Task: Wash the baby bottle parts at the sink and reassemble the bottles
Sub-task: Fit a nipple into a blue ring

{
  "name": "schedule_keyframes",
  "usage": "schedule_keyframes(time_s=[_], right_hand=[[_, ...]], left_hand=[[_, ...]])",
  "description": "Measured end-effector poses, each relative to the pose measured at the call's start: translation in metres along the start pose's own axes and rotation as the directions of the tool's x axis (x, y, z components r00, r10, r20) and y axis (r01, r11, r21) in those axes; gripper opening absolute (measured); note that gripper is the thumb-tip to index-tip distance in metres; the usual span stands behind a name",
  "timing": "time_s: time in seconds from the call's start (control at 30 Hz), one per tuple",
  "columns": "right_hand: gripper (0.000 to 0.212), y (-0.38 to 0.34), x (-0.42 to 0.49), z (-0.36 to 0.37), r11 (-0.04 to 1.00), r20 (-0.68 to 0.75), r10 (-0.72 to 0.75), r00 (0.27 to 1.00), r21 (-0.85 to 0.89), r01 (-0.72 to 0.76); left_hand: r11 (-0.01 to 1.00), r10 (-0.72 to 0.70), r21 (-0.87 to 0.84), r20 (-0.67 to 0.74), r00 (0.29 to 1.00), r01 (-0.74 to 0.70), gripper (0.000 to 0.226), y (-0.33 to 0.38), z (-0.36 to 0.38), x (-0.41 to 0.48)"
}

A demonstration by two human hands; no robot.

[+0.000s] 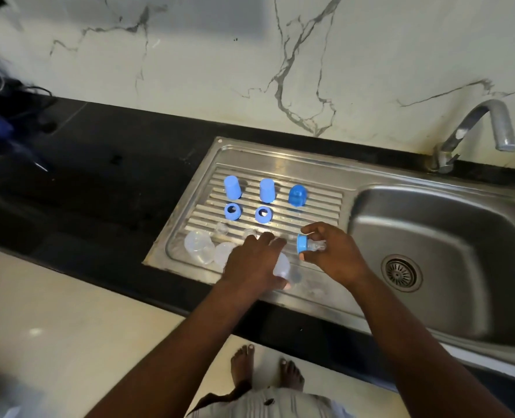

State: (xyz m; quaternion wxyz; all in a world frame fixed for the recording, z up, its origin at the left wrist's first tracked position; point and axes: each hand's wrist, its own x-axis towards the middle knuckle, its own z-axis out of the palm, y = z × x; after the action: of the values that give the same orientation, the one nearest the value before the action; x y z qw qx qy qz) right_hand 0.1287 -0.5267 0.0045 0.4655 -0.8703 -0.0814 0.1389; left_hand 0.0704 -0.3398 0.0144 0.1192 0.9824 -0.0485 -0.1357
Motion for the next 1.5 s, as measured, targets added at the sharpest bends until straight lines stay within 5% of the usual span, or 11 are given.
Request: schedule_keyframes(time_s=[0.2, 0.47, 0.57, 0.63, 0.73, 0.83, 0.9, 1.0, 1.2, 1.5], right_hand=[[0.036, 0.006, -0.006, 0.001, 0.999, -0.023, 0.019, 1.0, 0.038, -0.018], [0.039, 0.009, -0.008, -0.007, 0.995, 0.002, 0.046, 0.999, 0.091, -0.046], [0.04, 0.011, -0.01, -0.011, 0.993, -0.001, 0.04, 0.999, 0.113, -0.04], [0.04, 0.01, -0.011, -0.014, 0.992, -0.017, 0.023, 1.0, 0.127, -0.021], [0.042, 0.004, -0.012, -0.025, 0.983, -0.08, -0.015, 0.997, 0.18, 0.03], [0.046, -0.011, -0.011, -0.04, 0.98, -0.166, -0.087, 0.982, 0.165, 0.114], [0.048, -0.025, -0.01, -0.051, 0.972, -0.212, -0.16, 0.964, 0.137, 0.191], [0.046, -0.049, -0.008, -0.065, 0.95, -0.223, -0.266, 0.938, 0.105, 0.294], [0.046, -0.084, 0.0, -0.08, 0.916, -0.225, -0.391, 0.892, -0.001, 0.402], [0.042, -0.098, 0.003, -0.09, 0.914, -0.225, -0.362, 0.904, 0.106, 0.392]], left_hand=[[0.993, -0.026, 0.113, 0.01, 1.0, 0.024, 0.065, 0.009, 0.007, 0.011], [0.998, -0.005, 0.055, -0.04, 0.999, 0.007, 0.063, 0.008, 0.009, 0.015], [1.0, -0.01, -0.026, -0.048, 0.999, 0.009, 0.061, 0.004, 0.006, 0.019], [0.972, -0.015, -0.234, -0.066, 0.998, -0.001, 0.051, -0.001, 0.0, 0.02], [0.803, -0.098, -0.595, -0.095, 0.991, 0.022, 0.041, -0.007, -0.019, 0.024], [0.365, -0.218, -0.926, 0.01, 0.976, 0.091, 0.028, -0.005, -0.044, 0.026], [0.132, -0.196, -0.99, 0.016, 0.981, 0.042, 0.024, -0.005, -0.06, 0.027], [0.008, -0.161, -1.0, -0.029, 0.987, -0.028, 0.025, -0.006, -0.079, 0.029], [0.165, -0.069, -0.978, -0.141, 0.988, -0.129, 0.022, -0.007, -0.104, 0.033], [0.145, 0.026, -0.971, -0.187, 0.982, -0.189, 0.029, -0.008, -0.129, 0.038]])
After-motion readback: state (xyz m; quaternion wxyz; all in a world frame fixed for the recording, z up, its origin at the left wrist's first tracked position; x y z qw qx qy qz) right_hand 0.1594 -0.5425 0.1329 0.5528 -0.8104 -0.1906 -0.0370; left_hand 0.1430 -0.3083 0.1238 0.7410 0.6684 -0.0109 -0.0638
